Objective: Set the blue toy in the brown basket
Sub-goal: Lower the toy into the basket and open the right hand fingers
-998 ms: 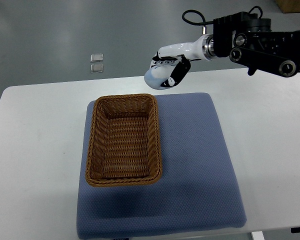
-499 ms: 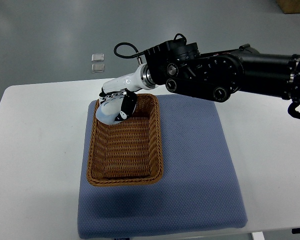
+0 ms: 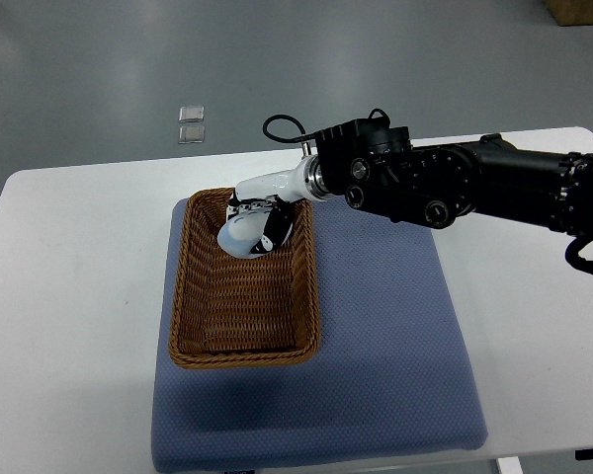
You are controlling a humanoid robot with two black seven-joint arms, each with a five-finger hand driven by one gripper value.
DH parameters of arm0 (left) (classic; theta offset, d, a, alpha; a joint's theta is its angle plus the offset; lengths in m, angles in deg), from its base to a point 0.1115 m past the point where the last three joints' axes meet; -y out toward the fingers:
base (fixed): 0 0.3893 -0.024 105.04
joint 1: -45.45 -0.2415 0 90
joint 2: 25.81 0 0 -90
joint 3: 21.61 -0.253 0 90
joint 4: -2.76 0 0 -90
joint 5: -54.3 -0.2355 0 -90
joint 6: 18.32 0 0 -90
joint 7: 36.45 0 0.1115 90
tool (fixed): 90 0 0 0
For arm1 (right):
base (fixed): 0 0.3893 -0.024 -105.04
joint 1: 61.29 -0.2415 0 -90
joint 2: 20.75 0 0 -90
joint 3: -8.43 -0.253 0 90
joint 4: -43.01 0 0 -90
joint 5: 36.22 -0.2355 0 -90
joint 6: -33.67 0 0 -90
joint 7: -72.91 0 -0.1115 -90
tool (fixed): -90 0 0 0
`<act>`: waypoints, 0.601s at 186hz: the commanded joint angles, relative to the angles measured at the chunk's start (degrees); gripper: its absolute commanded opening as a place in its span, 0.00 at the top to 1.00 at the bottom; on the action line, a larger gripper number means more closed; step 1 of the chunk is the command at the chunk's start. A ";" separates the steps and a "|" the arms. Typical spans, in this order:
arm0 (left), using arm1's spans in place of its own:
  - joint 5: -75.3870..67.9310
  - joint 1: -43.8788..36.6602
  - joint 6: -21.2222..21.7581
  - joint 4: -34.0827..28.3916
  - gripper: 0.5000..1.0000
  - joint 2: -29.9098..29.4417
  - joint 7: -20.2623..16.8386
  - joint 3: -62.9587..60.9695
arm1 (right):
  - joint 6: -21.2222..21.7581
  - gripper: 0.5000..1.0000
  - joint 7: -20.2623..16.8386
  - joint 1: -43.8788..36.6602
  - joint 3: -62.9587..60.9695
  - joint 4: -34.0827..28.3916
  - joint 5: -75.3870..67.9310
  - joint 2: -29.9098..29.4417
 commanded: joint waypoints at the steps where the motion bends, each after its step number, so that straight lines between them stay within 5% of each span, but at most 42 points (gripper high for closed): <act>1: 0.00 -0.01 -0.02 0.03 0.00 0.00 0.00 0.01 | -0.97 0.63 0.09 1.86 -0.02 0.33 0.00 0.00; 112: 0.00 -0.01 -0.02 0.12 0.00 0.00 0.00 -0.07 | -0.88 0.46 0.35 6.08 -4.68 0.42 -1.32 0.00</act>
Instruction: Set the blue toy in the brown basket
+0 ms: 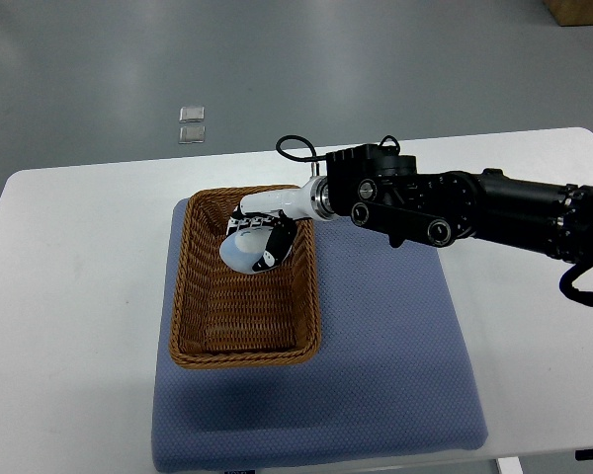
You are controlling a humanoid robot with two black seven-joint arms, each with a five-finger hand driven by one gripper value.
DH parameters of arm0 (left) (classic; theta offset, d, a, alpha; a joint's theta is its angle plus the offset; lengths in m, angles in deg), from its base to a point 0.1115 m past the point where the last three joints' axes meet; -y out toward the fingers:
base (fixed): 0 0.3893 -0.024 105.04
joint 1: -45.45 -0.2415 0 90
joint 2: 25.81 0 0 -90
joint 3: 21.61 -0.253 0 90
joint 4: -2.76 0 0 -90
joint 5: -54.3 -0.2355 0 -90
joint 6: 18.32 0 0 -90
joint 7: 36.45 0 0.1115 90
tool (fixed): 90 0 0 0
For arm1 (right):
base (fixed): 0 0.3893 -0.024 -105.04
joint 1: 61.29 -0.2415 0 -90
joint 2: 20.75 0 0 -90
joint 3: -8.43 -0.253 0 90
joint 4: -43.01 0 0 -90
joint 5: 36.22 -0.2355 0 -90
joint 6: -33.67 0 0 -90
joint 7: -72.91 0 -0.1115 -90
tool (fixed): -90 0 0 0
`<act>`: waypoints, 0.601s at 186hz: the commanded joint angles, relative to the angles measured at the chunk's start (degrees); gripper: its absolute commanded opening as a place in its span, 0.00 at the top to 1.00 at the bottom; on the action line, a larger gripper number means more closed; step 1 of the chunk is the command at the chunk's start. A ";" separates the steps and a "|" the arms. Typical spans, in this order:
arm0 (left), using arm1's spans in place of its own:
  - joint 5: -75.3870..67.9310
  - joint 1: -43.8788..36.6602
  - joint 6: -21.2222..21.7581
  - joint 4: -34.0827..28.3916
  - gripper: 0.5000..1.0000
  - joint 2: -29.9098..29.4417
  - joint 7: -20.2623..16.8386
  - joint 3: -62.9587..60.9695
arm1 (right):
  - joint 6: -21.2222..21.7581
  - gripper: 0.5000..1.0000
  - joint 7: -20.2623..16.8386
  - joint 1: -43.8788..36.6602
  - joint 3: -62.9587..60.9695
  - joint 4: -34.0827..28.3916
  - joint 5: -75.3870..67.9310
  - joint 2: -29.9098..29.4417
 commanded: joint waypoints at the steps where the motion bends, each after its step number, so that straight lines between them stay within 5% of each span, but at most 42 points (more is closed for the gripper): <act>1: 0.00 0.00 0.00 -0.09 0.00 0.00 0.00 0.00 | -0.11 0.46 0.15 0.69 -0.11 -0.01 -0.24 0.00; 112: 0.00 0.00 0.00 0.00 0.00 0.00 0.00 0.00 | 1.03 0.28 0.24 -0.54 -5.47 -0.01 -3.93 0.00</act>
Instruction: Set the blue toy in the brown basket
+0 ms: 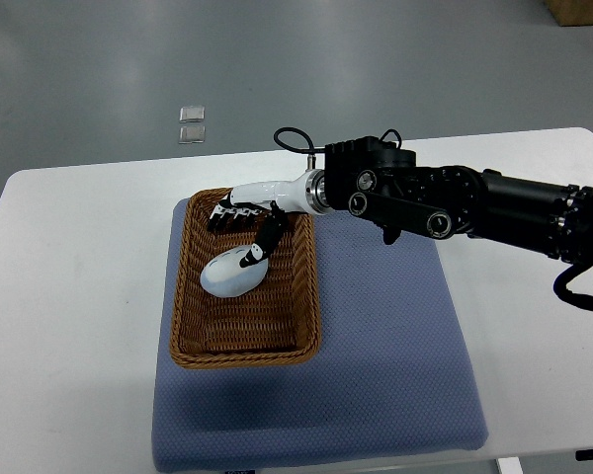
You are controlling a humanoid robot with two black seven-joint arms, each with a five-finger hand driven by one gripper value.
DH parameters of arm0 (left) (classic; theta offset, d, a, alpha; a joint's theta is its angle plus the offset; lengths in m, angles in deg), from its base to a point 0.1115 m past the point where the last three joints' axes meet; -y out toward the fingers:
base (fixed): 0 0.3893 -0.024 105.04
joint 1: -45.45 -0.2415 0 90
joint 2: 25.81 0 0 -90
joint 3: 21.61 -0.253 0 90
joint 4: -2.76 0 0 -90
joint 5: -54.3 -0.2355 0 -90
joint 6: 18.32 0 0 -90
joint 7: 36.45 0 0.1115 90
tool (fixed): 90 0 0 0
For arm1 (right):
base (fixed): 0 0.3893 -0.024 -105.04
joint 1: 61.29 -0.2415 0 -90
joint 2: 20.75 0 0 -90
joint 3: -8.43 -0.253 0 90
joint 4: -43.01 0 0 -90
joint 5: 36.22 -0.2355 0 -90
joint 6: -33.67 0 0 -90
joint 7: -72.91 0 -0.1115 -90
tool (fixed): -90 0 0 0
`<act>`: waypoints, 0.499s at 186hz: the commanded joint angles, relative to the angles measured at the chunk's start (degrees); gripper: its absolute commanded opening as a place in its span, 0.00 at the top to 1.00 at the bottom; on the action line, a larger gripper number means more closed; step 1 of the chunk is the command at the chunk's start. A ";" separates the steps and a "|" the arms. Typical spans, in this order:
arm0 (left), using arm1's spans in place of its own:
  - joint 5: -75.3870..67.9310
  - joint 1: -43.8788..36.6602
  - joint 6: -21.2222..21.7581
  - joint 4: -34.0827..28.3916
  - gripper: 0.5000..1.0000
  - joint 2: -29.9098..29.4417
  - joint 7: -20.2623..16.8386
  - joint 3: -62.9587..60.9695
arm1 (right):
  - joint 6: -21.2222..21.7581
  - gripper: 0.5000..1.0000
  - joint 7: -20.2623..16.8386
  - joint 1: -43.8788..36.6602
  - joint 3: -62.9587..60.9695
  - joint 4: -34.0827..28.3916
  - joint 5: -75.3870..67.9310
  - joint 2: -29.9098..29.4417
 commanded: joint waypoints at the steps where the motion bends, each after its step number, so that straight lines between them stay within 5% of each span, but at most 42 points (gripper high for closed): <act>1: 0.00 0.00 0.00 0.00 0.00 0.00 0.00 0.00 | 0.11 0.28 0.08 -0.68 -0.93 0.00 -1.44 0.00; 52: 0.00 0.00 0.00 0.00 0.00 0.00 0.00 0.00 | -0.77 0.28 0.26 0.46 -17.19 1.93 -5.40 0.00; 93: 0.00 0.00 0.00 0.00 0.00 0.00 0.00 0.00 | -1.12 0.20 0.26 11.62 -38.98 3.16 -17.70 3.25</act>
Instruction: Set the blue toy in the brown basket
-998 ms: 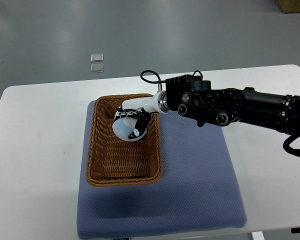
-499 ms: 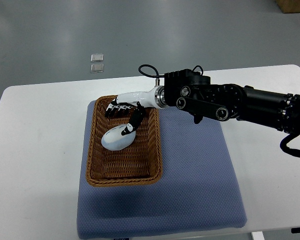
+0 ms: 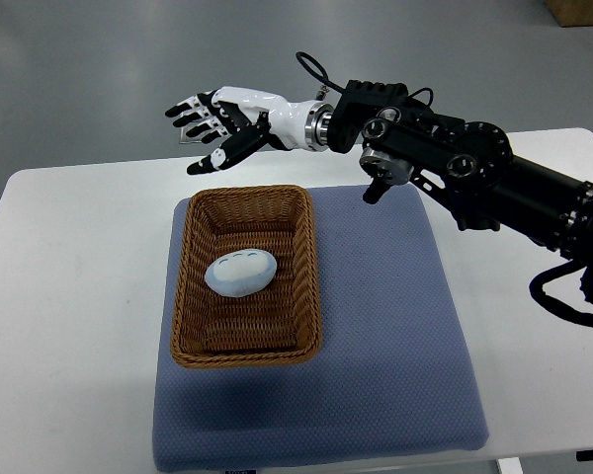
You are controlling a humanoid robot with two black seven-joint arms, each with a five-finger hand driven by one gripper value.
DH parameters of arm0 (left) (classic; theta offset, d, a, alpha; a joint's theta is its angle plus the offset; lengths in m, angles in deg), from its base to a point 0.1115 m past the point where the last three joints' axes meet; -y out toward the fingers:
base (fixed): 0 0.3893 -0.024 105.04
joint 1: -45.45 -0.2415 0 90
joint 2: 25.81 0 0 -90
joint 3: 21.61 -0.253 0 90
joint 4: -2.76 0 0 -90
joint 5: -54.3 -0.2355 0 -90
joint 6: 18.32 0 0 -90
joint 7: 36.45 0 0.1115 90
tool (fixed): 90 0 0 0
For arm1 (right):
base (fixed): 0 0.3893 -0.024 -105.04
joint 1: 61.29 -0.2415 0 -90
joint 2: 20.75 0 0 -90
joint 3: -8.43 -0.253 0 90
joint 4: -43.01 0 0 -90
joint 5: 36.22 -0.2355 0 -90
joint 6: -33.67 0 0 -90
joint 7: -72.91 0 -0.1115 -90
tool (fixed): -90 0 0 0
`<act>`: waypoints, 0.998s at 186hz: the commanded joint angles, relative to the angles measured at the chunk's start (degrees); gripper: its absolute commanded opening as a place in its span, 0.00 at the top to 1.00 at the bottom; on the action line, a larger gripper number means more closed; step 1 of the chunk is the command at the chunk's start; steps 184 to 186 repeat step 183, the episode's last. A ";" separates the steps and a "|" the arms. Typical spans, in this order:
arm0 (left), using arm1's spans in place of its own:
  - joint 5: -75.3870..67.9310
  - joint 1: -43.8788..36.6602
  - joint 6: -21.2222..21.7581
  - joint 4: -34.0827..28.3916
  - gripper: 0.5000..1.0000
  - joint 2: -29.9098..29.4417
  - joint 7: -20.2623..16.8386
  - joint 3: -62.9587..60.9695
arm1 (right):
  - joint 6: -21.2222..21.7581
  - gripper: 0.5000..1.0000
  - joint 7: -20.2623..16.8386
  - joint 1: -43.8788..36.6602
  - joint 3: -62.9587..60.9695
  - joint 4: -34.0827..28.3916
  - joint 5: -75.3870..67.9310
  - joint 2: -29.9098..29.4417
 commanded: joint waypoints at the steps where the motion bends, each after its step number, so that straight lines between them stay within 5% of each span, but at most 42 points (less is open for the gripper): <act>1: 0.00 0.00 0.00 0.00 0.00 0.00 0.00 0.00 | -0.07 0.20 -0.01 5.41 -10.01 0.75 -5.38 1.71; 71: -0.09 0.00 0.00 0.00 0.00 0.00 0.00 0.09 | -0.25 0.19 0.34 21.05 -35.32 8.92 -19.17 1.36; 117: 0.00 0.00 0.00 0.00 0.00 0.00 0.00 0.09 | 0.46 0.19 5.70 24.65 -36.38 10.07 -22.95 1.27; 186: -0.09 0.00 0.00 0.00 0.00 0.00 0.00 0.00 | 1.07 0.19 6.23 26.15 -36.21 10.07 -23.83 1.10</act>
